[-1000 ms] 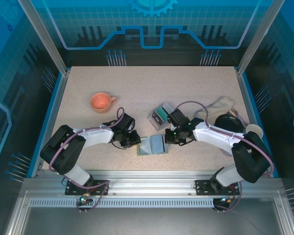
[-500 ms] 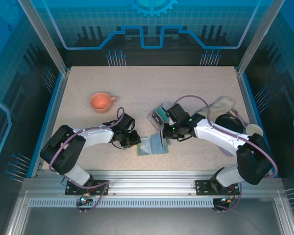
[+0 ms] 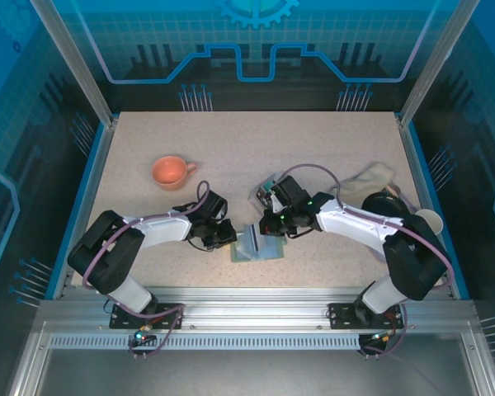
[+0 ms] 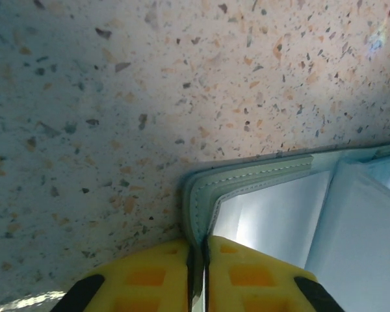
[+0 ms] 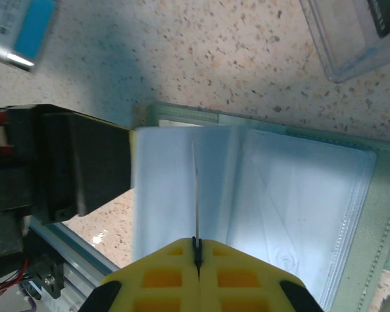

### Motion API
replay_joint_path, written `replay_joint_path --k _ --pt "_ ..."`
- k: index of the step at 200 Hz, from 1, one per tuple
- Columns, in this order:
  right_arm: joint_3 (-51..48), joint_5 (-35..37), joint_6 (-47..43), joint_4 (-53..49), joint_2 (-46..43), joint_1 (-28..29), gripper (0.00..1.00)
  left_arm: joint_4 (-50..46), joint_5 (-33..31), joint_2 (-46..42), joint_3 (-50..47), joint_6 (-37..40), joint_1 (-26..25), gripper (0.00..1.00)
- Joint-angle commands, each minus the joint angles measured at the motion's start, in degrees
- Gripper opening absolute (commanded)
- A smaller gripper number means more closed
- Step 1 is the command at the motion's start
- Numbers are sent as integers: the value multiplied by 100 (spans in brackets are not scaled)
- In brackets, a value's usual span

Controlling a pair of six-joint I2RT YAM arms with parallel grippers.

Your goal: Put the credit cards into the card holder

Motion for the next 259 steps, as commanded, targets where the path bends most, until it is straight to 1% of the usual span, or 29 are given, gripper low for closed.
replay_joint_path --k 1,15,38,75,79,96,140,156,172,202,230,259 --pt "-146 -82 152 240 42 -16 0 148 61 405 -57 138 -134 12" --pt "-182 -318 160 399 187 -61 0 157 63 409 -63 135 -132 12" --pt "-255 -298 285 542 281 -51 0 141 33 393 -47 133 -130 11" --pt "-331 24 362 523 25 -147 0 59 -25 338 -13 172 -131 11" --pt "-491 24 370 553 2 -177 0 33 -42 340 -5 182 -132 11" --pt "-693 -187 400 808 22 -319 0 12 -74 318 -21 191 -134 14" --pt "-997 -721 616 1611 323 -368 0 76 -36 323 -84 186 -135 13" --pt "-1067 -815 738 1909 506 -359 0 92 -22 348 -72 183 -140 12" --pt "-1092 -758 793 1973 710 -351 0 81 -31 370 -72 190 -139 12" --pt "-1249 -878 945 2366 1022 -337 0 88 -26 410 -89 183 -141 11" --pt "-1353 -740 913 2272 958 -311 0 16 -101 368 -111 201 -134 13" --pt "-1303 -896 802 2256 984 -234 0 12 -114 375 -106 200 -139 13"
